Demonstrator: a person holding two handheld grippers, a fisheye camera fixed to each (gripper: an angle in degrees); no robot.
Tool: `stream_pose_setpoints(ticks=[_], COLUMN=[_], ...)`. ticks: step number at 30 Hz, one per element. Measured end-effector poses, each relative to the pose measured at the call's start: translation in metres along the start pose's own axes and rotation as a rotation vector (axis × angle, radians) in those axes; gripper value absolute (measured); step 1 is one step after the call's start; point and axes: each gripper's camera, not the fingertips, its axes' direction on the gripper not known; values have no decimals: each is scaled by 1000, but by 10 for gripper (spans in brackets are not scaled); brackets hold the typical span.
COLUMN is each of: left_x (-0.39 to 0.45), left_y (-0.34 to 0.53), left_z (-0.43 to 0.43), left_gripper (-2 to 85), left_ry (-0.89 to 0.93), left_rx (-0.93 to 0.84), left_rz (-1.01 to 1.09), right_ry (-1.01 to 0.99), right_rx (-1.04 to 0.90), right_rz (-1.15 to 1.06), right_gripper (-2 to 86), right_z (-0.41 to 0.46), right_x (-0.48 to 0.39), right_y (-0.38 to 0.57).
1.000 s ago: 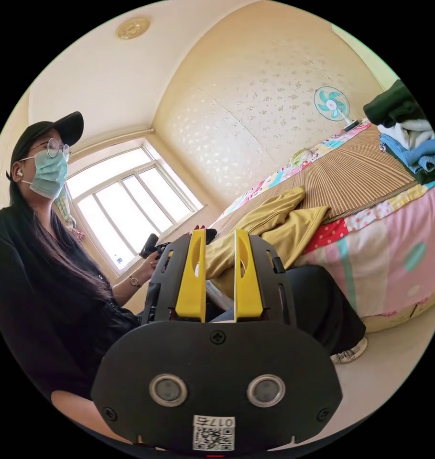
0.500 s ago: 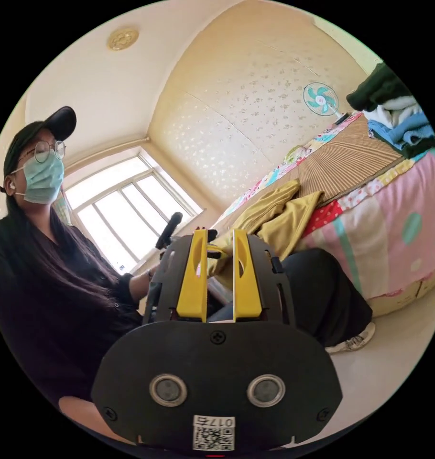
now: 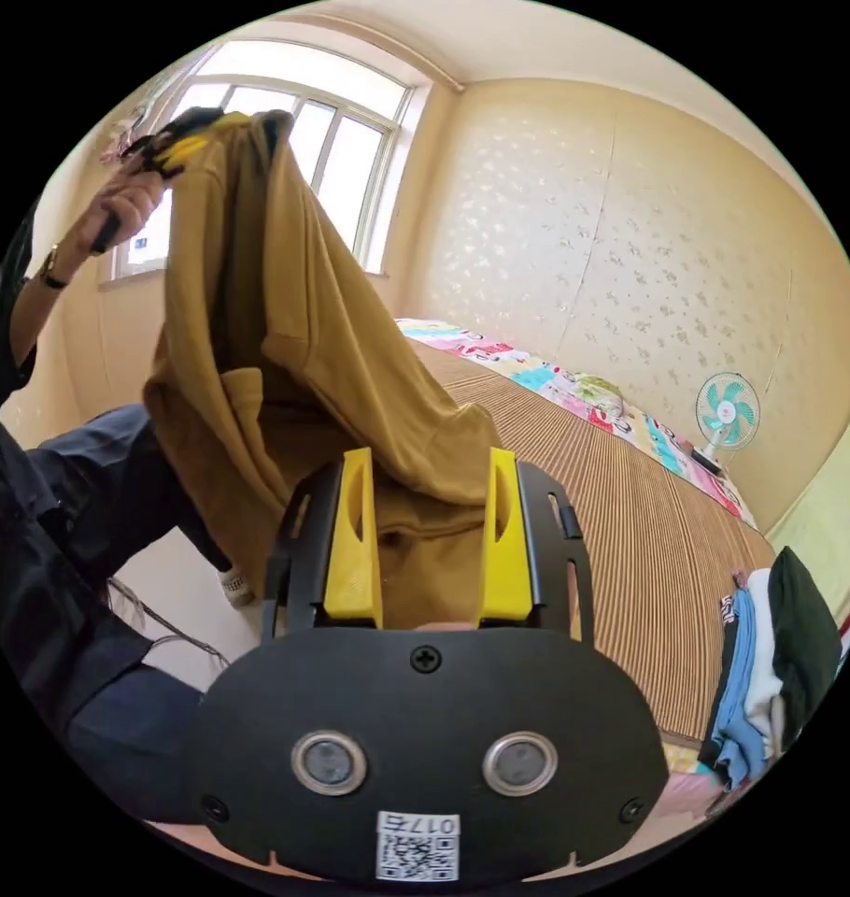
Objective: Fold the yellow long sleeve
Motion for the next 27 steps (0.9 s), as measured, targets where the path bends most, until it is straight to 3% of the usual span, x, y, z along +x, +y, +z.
stream_pose_setpoints(ticks=[4,8,10,16,18,19,21,23,25,27], left_x=[0,3,3,18,24,25,19,9,14,25], left_y=[1,5,9,18,16,12,2,-5,-7,-7], left_z=[-48,-99,-121,-189,-208,-213,-208,-190,-173,-159], left_gripper=[31,30,28,5,-1,-3,-6,-7,-8,-8], left_ry=[47,53,60,75,-7,-83,-98,30,106,117], left_rx=[74,160,199,426,499,517,489,454,427,415], left_rz=[-35,-6,-11,19,-20,-41,-31,-7,63,111], right_ry=[56,260,335,485,603,558,440,304,115,-32], right_rx=[-49,93,259,806,996,1029,977,817,617,567], right_rz=[-135,84,245,390,496,472,420,308,110,37], right_gripper=[39,23,17,8,7,8,10,14,29,49], right_z=[9,-50,-127,-336,-386,-415,-439,-434,-392,-356], right_x=[-33,-8,17,13,10,17,36,53,56,46], right_y=[-53,-92,-114,-151,-148,-154,-170,-190,-185,-153])
